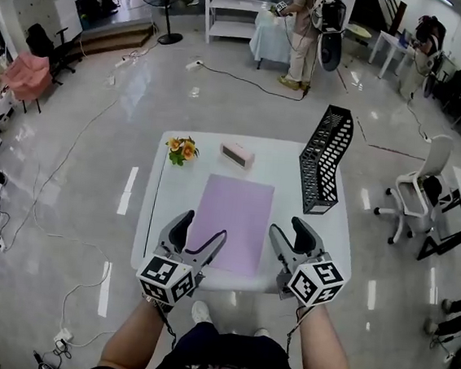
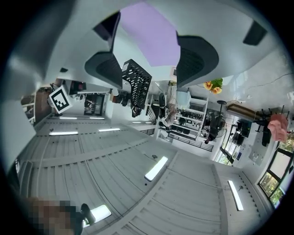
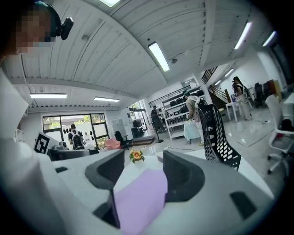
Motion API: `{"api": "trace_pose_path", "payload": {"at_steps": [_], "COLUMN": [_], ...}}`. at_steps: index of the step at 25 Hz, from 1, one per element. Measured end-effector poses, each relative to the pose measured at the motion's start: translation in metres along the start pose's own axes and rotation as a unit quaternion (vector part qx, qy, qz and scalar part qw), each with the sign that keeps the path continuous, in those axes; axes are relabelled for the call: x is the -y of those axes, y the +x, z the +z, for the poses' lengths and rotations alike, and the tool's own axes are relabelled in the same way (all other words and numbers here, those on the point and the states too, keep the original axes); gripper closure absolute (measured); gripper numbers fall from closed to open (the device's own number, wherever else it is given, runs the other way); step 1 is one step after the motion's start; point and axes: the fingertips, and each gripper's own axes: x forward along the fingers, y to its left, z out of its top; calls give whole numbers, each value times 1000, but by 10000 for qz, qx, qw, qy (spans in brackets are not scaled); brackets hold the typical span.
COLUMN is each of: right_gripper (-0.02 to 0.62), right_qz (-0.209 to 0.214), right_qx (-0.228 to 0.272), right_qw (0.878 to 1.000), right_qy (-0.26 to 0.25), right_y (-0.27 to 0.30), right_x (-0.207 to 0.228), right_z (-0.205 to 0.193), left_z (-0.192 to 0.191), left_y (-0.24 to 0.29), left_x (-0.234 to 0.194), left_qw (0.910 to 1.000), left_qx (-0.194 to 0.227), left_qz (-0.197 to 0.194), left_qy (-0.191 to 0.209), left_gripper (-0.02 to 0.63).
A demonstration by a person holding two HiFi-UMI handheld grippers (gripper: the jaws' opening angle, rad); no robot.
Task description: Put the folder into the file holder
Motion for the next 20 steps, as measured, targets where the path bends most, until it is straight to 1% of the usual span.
{"api": "trace_pose_path", "payload": {"at_steps": [5, 11, 14, 20], "right_gripper": [347, 347, 347, 347], "right_qz": [-376, -649, -739, -790], "right_qx": [52, 47, 39, -47], "right_qw": [9992, 9977, 9971, 9965], "right_qy": [124, 168, 201, 255], "right_y": [14, 28, 36, 46], "right_x": [-7, -14, -16, -18], "right_z": [-1, -5, -10, -14], "left_z": [6, 6, 1, -4], "left_y": [7, 11, 14, 16], "left_x": [-24, -46, -57, -69], "left_qw": [9994, 9980, 9974, 9970], "left_qx": [-105, -226, -308, -420], "left_qz": [-339, -583, -648, -654], "left_qy": [21, 46, 61, 6], "left_gripper": [249, 249, 247, 247]}}
